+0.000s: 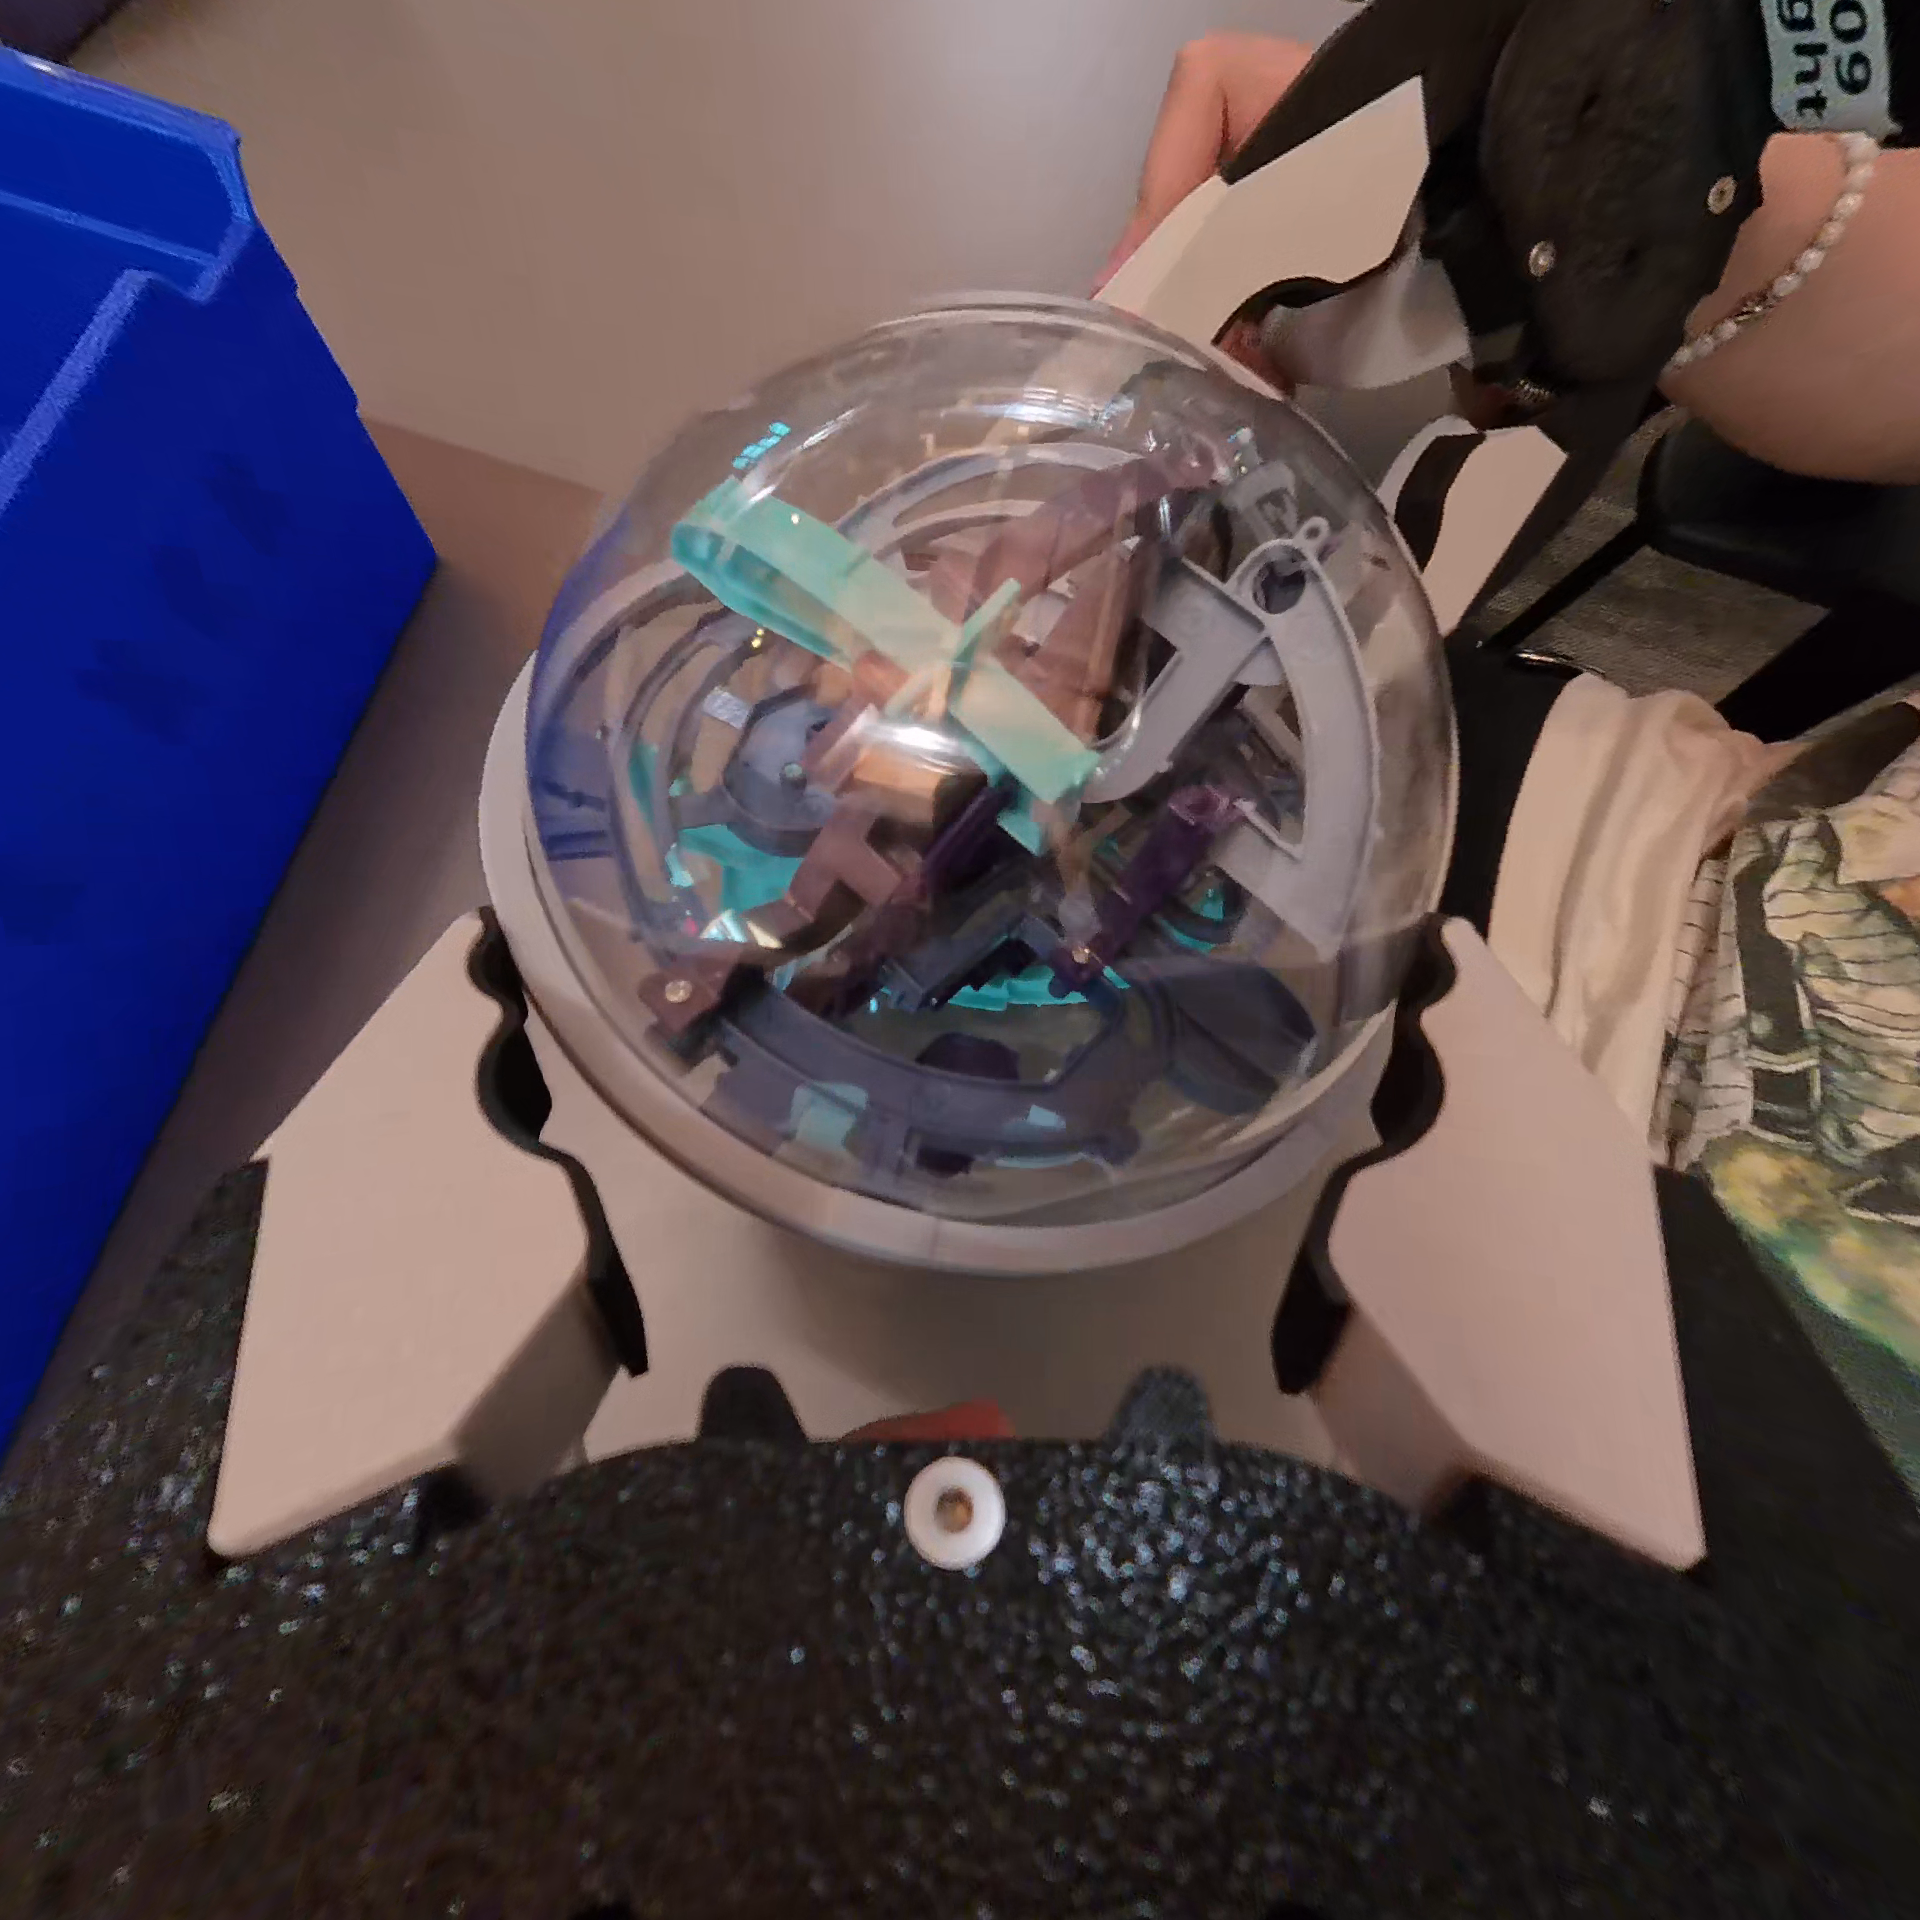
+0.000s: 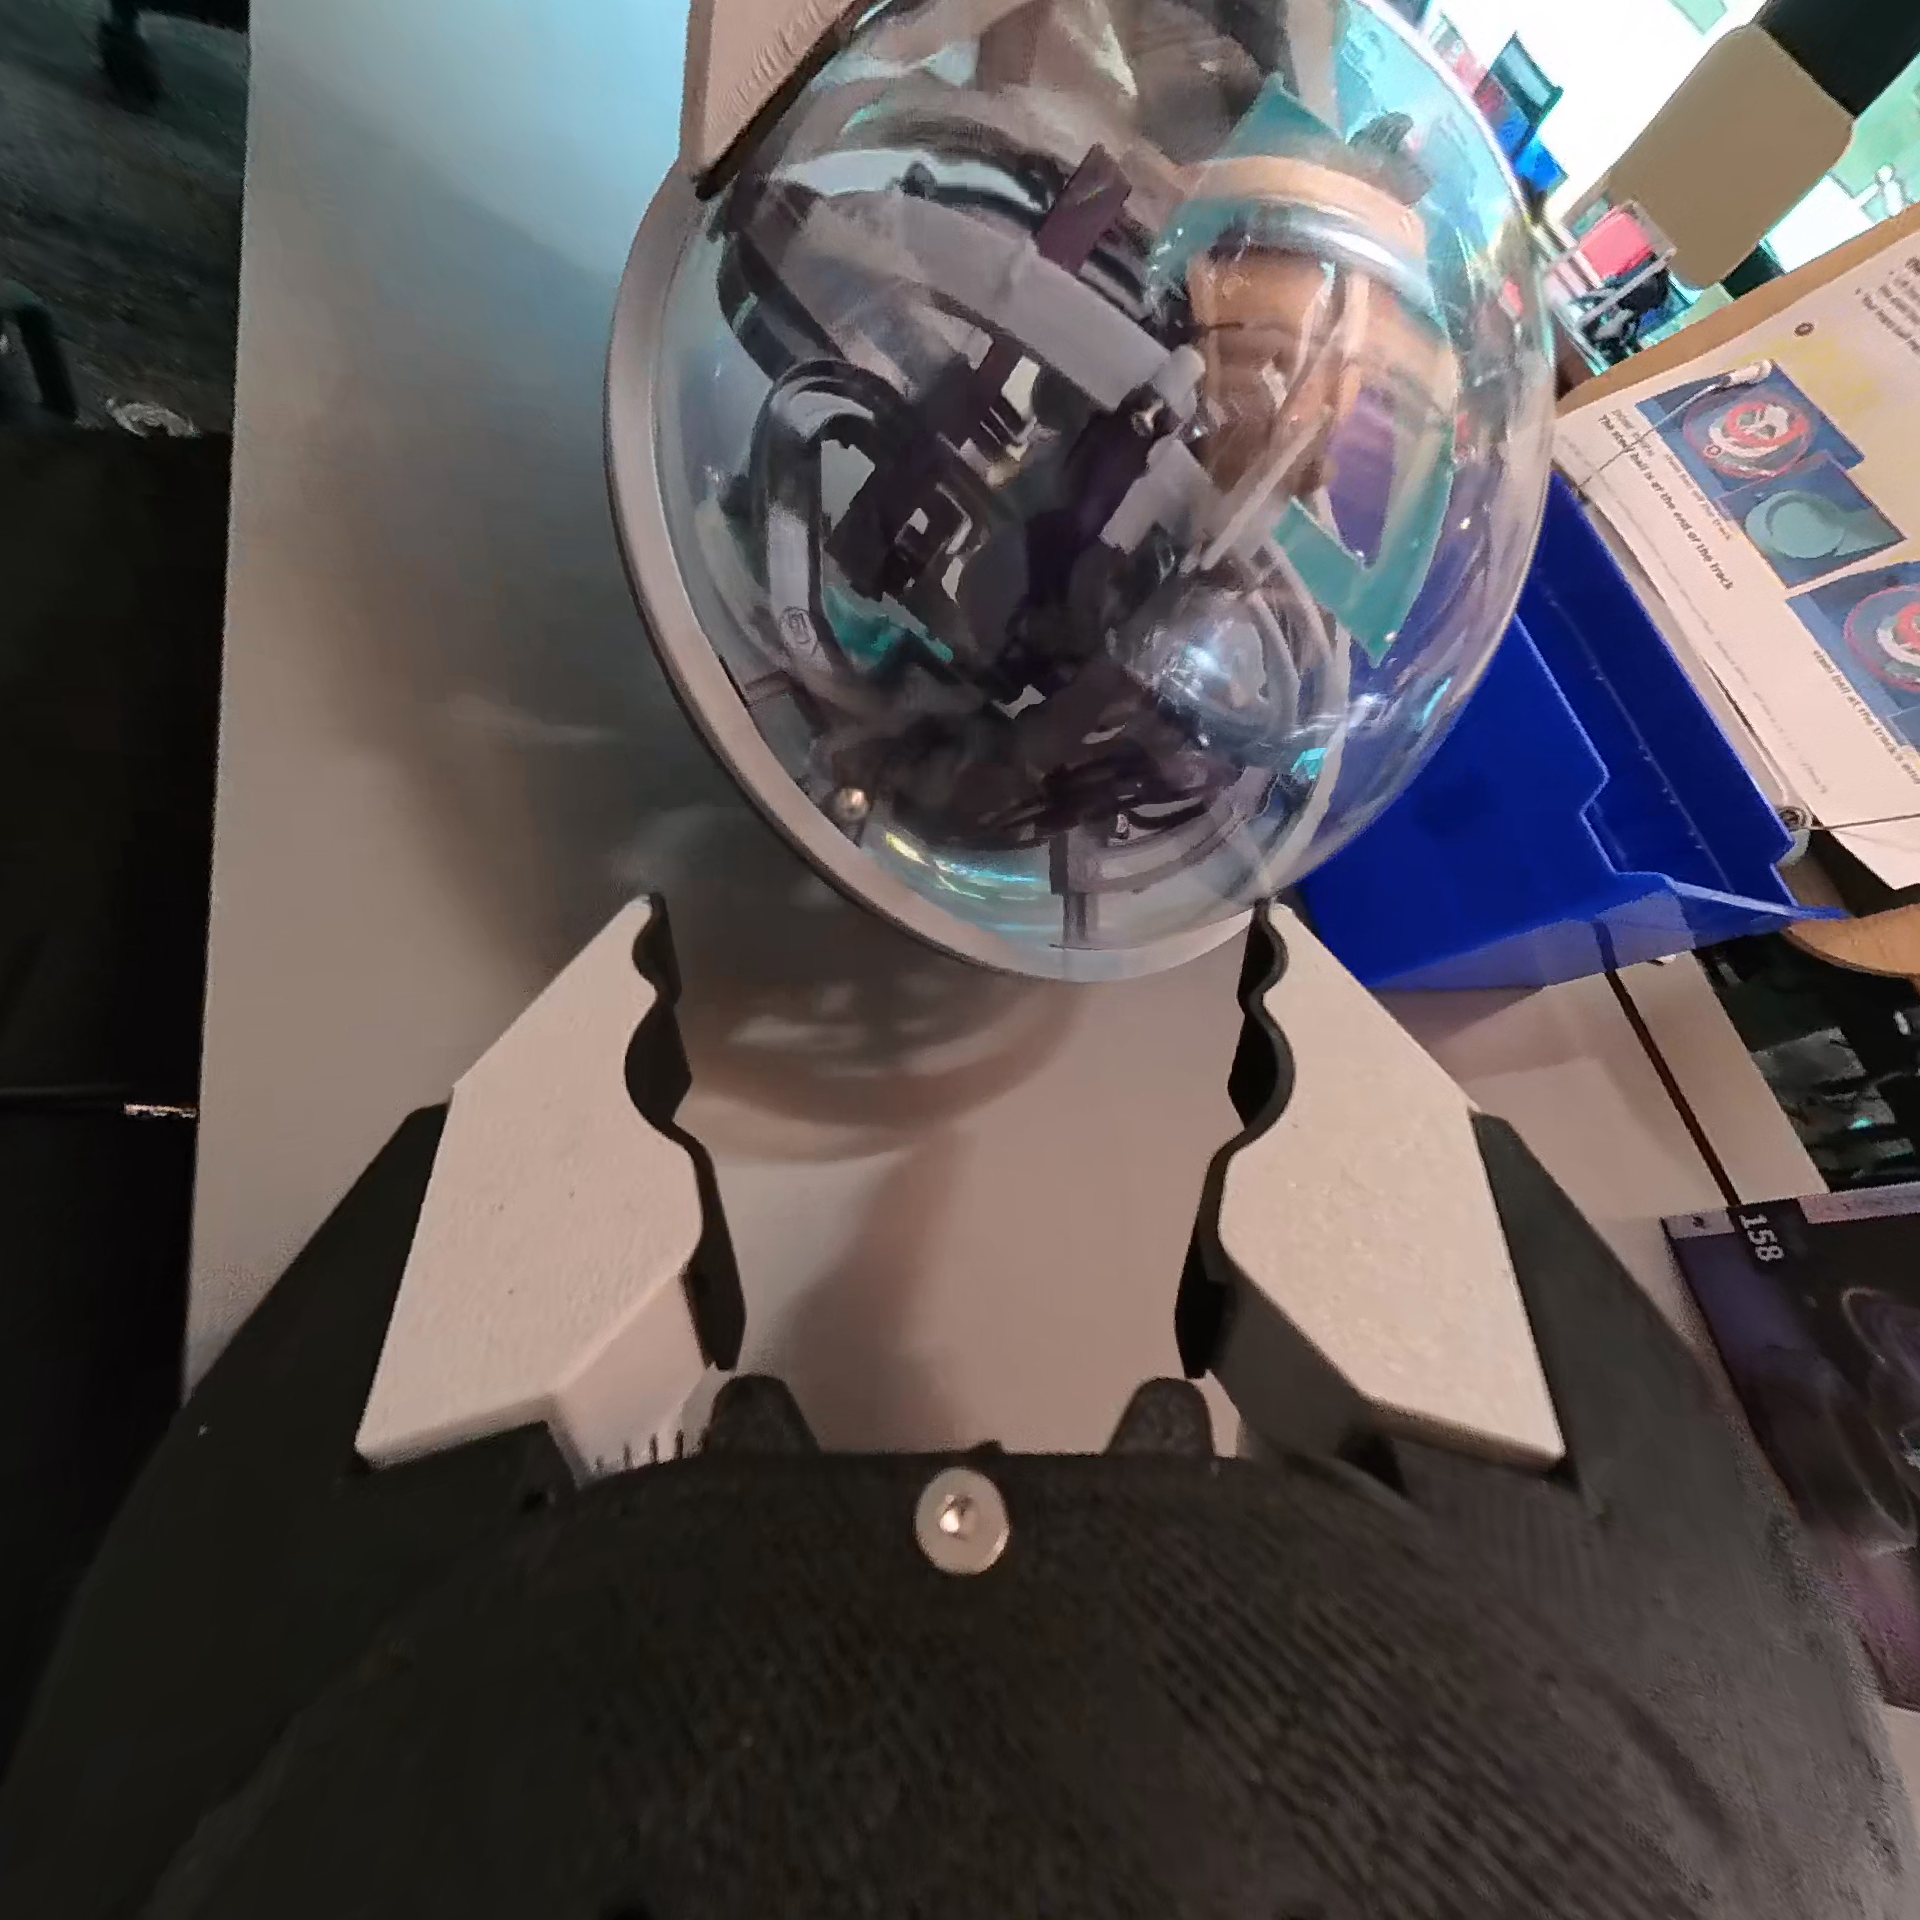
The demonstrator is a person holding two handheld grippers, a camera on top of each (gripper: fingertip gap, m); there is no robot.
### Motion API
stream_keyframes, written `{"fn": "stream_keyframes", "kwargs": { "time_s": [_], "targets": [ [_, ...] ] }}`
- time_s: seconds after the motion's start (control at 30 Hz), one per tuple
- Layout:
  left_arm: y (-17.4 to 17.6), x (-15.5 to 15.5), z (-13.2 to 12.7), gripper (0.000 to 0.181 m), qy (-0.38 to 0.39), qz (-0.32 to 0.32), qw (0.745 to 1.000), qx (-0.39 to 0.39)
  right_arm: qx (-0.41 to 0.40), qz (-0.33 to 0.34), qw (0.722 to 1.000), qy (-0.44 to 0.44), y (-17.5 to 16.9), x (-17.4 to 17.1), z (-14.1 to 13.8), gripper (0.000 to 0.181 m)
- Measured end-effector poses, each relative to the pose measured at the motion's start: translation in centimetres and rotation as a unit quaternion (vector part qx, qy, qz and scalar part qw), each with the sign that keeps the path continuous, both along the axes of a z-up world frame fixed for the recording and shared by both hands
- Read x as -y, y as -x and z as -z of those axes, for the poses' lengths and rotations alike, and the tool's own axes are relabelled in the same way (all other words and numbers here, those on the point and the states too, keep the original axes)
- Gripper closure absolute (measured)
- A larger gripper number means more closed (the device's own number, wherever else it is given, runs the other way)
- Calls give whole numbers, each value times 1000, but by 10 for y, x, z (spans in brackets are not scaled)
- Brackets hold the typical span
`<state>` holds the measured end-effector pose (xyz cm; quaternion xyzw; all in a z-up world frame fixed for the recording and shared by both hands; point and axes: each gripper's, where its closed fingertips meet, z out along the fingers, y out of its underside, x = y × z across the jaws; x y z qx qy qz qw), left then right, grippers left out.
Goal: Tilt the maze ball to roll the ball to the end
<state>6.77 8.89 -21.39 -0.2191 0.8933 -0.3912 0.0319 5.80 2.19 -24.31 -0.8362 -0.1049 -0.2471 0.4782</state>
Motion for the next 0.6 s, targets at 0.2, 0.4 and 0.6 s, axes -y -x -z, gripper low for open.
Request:
{"fn": "stream_keyframes", "kwargs": {
  "time_s": [0.2,0.4,0.6],
  "targets": [
    [-2,-3,0,23,20,11,1000,-11,-2,-28,1000,-6,1,0,-1,74],
    [-3,-1,0,23,20,24,999,-10,-6,-61,998,-32,-11,8,-29,74],
    [-4,4,0,23,14,39,999,-10,-70,-157,982,-81,-9,-20,-48,56]
  ]
}}
